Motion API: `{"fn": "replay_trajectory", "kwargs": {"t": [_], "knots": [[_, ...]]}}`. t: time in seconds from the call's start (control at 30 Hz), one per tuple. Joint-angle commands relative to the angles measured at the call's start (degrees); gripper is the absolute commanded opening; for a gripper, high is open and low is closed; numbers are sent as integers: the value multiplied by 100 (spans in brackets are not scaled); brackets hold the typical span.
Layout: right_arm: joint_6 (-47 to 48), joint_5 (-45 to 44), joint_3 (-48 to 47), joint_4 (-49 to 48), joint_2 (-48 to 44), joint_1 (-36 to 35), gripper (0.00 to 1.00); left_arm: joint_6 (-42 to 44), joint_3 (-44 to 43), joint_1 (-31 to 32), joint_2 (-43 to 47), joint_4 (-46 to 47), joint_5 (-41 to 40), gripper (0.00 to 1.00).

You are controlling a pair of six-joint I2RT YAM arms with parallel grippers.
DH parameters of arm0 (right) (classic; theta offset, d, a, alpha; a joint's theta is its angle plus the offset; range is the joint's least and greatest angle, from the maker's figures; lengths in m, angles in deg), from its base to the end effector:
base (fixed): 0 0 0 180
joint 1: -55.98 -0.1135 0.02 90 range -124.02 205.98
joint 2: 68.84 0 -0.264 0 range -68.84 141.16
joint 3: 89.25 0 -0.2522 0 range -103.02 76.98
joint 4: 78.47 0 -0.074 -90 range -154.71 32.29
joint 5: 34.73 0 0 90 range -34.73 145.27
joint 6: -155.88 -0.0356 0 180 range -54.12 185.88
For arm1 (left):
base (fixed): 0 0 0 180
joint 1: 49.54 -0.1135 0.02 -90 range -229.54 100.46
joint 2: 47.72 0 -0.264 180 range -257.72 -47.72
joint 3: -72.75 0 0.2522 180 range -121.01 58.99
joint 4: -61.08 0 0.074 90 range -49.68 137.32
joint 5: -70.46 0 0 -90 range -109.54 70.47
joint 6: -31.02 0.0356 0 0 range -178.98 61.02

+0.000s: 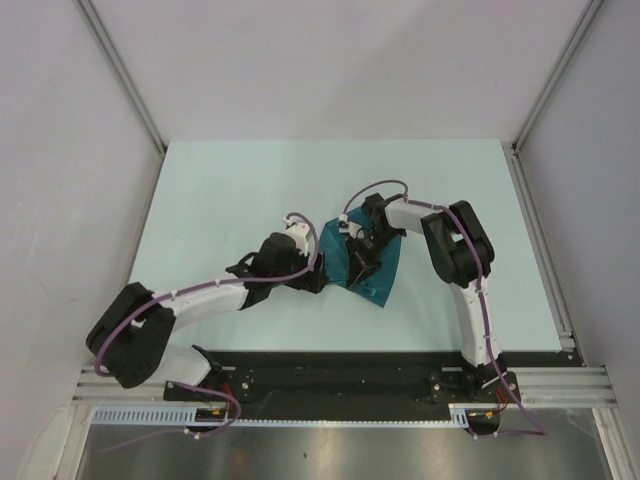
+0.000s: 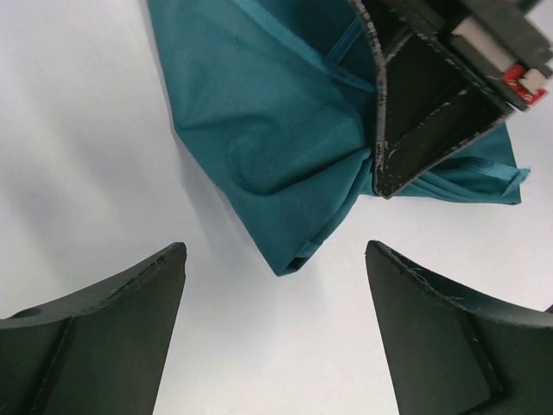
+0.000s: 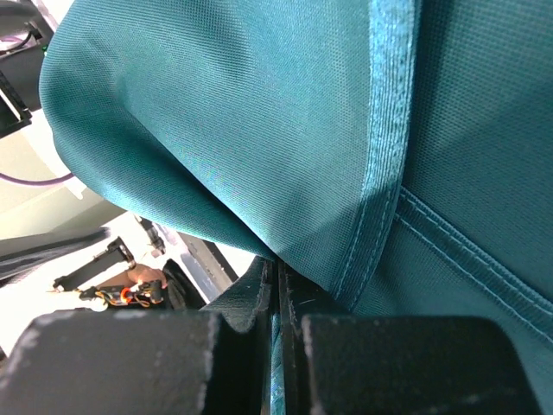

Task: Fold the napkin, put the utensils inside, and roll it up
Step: Roll the napkin with the utensil

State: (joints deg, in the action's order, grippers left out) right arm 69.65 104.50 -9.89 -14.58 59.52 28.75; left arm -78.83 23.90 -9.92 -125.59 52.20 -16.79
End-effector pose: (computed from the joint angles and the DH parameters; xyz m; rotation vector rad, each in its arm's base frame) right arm 0.3472 0.2090 0.1060 0.7026 -2.5983 -1.1997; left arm 0.2081 -0.1745 0.1820 0.4221 2.2649 -0.6066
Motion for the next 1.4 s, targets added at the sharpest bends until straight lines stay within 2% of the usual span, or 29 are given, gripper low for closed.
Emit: {"fn": "replay_trajectory", "kwargs": {"t": [0.0,0.17,0.4,0.53,0.63,0.7,0.73,0.83,1.0,1.03,1.1,1.2,1.27,1.33,1.37], "knots": [[168,-283,-120,-47,260,42,0,-895,-419,20,-456,-84,77,90],[177,-353,-137,-30,295,50,0,-1555,-683,-120,-730,-85,-169,89],[212,-388,-155,-3,348,94,0,-2057,-552,-595,-976,267,191,88],[212,-379,-172,6,374,138,0,-2031,-578,-683,-1266,364,559,81],[212,-362,-155,-3,401,130,0,-2057,-551,-683,-1398,487,710,73],[203,-318,-155,6,392,129,0,-2066,-534,-683,-1424,435,658,62],[203,-309,-155,-3,366,130,0,-2040,-534,-683,-1424,400,623,52],[186,-291,-172,-3,366,138,0,-1952,-551,-675,-1503,207,447,36],[142,-326,-181,-3,331,130,0,-1794,-595,-683,-1688,65,621,27],[133,-344,-181,-3,331,138,0,-1707,-613,-683,-1697,4,692,22],[80,-344,-172,-29,331,156,0,-1644,-604,-675,-1671,-49,797,18],[62,-300,-172,-38,331,156,0,-1521,-622,-683,-1539,-329,510,37],[10,-265,-164,-73,331,156,0,-1468,-613,-753,-1232,-444,281,64],[-60,-256,-172,-100,348,173,0,-1460,-552,-789,-812,-619,-61,82],[-69,-239,-172,-100,357,182,0,-1416,-508,-797,-653,-612,-124,85]]}}
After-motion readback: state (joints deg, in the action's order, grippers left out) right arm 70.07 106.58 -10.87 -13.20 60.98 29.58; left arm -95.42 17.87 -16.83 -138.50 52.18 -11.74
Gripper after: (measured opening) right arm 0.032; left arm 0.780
